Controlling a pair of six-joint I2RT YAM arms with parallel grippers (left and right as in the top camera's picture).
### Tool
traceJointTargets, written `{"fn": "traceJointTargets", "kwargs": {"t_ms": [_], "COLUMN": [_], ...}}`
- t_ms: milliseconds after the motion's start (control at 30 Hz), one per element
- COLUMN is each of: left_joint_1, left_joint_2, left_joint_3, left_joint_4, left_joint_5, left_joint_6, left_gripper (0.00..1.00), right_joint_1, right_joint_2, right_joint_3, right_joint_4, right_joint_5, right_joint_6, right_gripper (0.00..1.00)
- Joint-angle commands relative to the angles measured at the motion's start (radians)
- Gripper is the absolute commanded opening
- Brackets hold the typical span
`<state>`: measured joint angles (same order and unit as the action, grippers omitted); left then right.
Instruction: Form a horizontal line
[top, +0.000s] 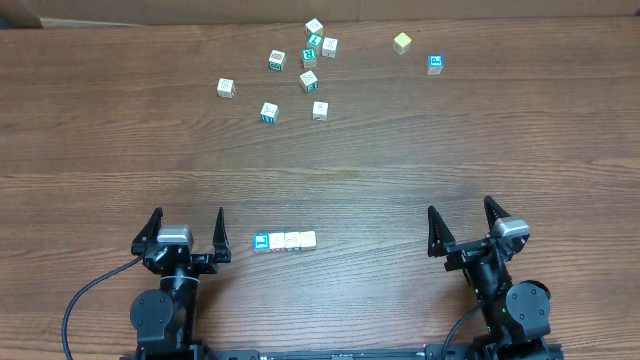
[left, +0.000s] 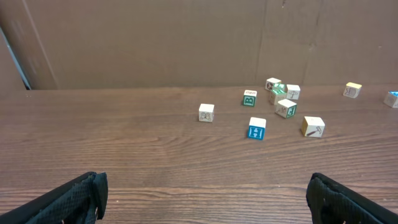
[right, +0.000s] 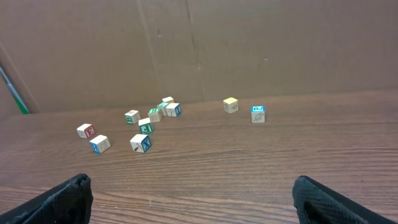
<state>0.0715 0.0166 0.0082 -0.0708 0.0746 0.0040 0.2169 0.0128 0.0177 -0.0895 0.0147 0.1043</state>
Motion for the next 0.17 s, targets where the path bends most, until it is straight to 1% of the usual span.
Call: {"fn": "traceJointTargets", "kwargs": {"t_ms": [0,133], "left_joint_1": [-0.006,-0.006], "left_joint_2": [-0.013,-0.013], "left_joint_3": [-0.003,-0.003], "left_joint_4": [-0.003,-0.003], "left_joint_5": [-0.007,-0.007], "left_joint_6": [0.023,0.023], "left_gripper": [1.0,1.0], "right_joint_1": [0.005,0.005], "right_joint_2": [-0.01,-0.01], "right_joint_3": [-0.01,-0.01], "right_joint_4": [0.007,0.007], "right_joint_5": [0.002,0.002], "right_joint_6": [-0.005,-0.005], "right_gripper": [1.0,1.0]}}
